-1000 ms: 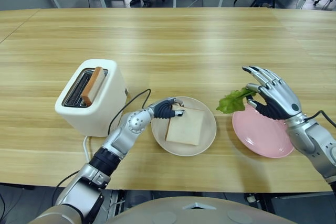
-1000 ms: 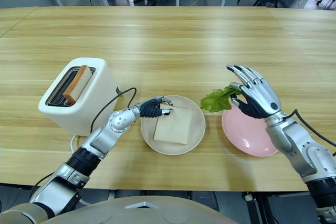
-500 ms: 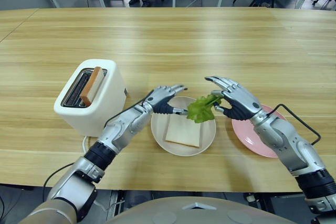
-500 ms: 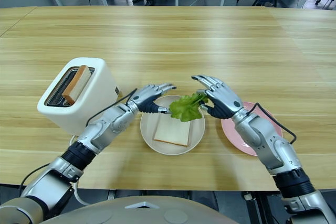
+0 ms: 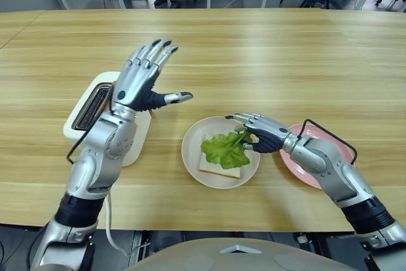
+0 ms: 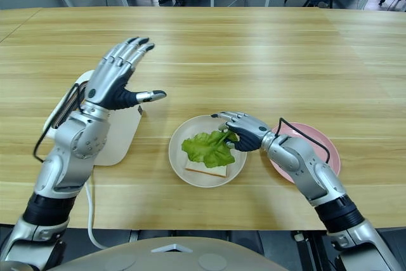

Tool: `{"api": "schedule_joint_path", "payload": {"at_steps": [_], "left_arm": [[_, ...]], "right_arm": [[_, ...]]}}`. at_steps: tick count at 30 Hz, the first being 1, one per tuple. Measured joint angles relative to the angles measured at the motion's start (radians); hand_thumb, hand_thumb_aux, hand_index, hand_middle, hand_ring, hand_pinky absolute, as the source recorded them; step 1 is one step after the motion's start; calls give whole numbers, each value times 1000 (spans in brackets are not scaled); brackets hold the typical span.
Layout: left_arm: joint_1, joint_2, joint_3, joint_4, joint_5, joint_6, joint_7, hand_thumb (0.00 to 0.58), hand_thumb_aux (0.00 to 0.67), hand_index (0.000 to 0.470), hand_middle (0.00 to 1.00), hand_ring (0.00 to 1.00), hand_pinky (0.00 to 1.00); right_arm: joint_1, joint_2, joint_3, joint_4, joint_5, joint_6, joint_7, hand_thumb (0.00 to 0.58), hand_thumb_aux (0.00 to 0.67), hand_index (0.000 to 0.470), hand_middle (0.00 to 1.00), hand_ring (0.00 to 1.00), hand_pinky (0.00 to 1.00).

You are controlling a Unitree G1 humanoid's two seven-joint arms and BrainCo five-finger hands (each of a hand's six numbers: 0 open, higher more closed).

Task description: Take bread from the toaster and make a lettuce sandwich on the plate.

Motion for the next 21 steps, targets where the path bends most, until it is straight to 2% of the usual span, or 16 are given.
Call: {"api": "schedule_joint_path", "payload": {"at_steps": [3, 4, 5, 6, 7, 14, 21], "left_arm": [[62, 11, 90, -103, 5, 42, -39, 0, 0, 0, 0, 0, 0], [81, 17, 125, -127, 12, 55, -52, 0, 0, 0, 0, 0, 0], [102, 25, 156, -147, 19, 69, -65, 0, 0, 0, 0, 0, 0], [119, 29, 186, -162, 26, 82, -77, 0, 0, 0, 0, 0, 0], [135, 35, 215, -170, 37, 95, -89, 0, 0, 0, 0, 0, 0], [220, 77, 319, -159, 101, 179, -185, 0, 0, 0, 0, 0, 0], [257, 93, 306, -65, 167, 275, -309, 0, 0, 0, 0, 0, 0]], "right_arm": [[-48, 28, 34, 67, -58, -1, -7, 580, 670, 460, 0, 0, 0], [-64, 40, 50, 88, -74, -3, -20, 579, 646, 444, 0, 0, 0], [-76, 53, 63, 109, -95, -5, -36, 553, 525, 361, 0, 0, 0], [-87, 63, 75, 133, -117, -8, -56, 278, 187, 128, 0, 0, 0], [-100, 73, 87, 159, -144, -10, -82, 0, 0, 0, 0, 0, 0], [-129, 72, 113, 228, -267, -6, -201, 0, 0, 0, 0, 0, 0], [-126, 63, 113, 223, -325, 11, -243, 0, 0, 0, 0, 0, 0]]}}
